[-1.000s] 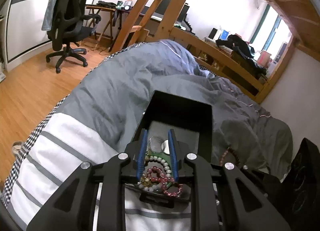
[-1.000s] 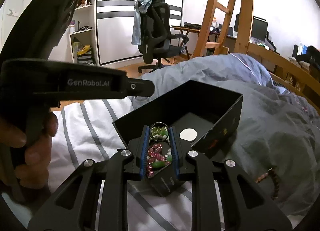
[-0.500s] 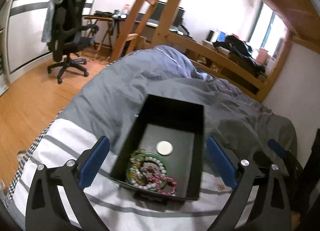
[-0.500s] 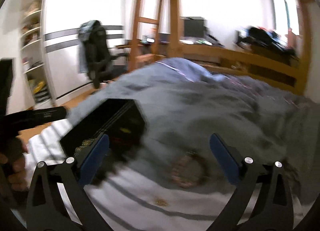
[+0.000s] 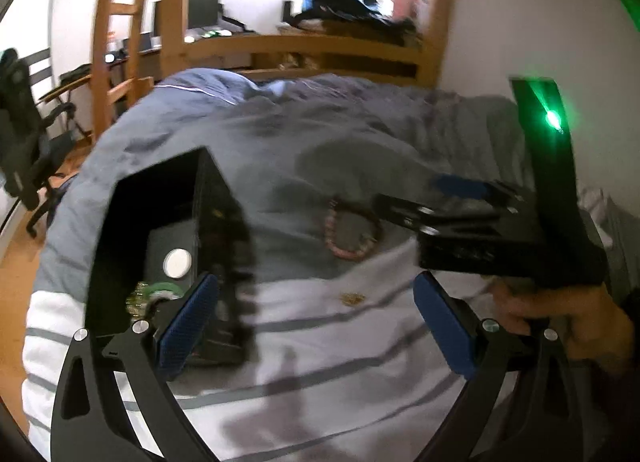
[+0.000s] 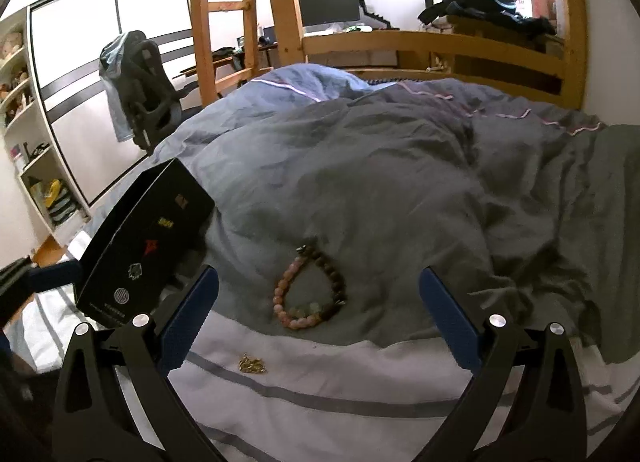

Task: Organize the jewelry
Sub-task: 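Grasp the dark-and-pink bead bracelet with the right tool while the left tool grasps the gold charm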

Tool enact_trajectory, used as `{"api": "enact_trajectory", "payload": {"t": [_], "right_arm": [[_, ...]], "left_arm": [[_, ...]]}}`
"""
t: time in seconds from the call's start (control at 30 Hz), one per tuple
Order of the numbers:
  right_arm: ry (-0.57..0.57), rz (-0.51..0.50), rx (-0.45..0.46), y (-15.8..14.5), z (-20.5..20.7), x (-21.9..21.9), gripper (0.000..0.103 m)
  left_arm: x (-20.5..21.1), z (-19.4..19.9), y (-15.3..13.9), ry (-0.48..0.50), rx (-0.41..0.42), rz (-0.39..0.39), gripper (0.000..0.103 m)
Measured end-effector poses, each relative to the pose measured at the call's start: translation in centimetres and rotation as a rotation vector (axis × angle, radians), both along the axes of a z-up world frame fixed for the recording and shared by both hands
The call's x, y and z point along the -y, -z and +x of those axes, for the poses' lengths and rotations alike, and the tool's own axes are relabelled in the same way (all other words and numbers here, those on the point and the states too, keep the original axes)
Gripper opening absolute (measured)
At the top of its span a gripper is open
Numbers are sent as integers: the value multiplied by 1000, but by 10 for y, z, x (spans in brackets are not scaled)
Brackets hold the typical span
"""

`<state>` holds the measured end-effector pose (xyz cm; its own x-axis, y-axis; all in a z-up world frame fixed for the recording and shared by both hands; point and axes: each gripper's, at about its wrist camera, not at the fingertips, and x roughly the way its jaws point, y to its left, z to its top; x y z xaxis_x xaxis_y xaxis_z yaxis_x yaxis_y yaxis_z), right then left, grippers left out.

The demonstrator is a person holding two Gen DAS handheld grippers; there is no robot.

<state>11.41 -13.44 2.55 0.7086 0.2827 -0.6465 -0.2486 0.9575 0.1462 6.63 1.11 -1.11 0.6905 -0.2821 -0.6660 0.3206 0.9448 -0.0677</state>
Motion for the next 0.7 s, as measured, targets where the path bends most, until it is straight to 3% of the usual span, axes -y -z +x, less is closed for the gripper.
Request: {"api": "enact_trajectory", "payload": {"t": [0.1, 0.17, 0.23, 0.33, 0.43, 0.6, 0.67, 0.7], "right_arm": [[-6, 26, -20, 3, 3, 0, 98], [-15, 49, -36, 5, 6, 2, 88], [-23, 65, -65, 10, 11, 3, 76], [-45, 72, -105, 19, 22, 0, 69], [-62, 44, -142, 29, 36, -7, 68], [-55, -29, -281, 56, 61, -18, 66], [-38, -36, -301, 60, 67, -17, 44], [-14, -39, -303, 61, 68, -13, 38]], "left_arm": [[10, 4, 9, 34, -41, 14, 96], [17, 5, 15, 55, -59, 36, 96], [25, 9, 19, 81, -74, 43, 90], [39, 20, 33, 113, -116, 69, 79], [55, 34, 49, 143, -162, 110, 62], [78, 48, 67, 174, -182, 183, 58], [80, 54, 74, 181, -214, 180, 50], [80, 58, 77, 182, -232, 173, 46]]}}
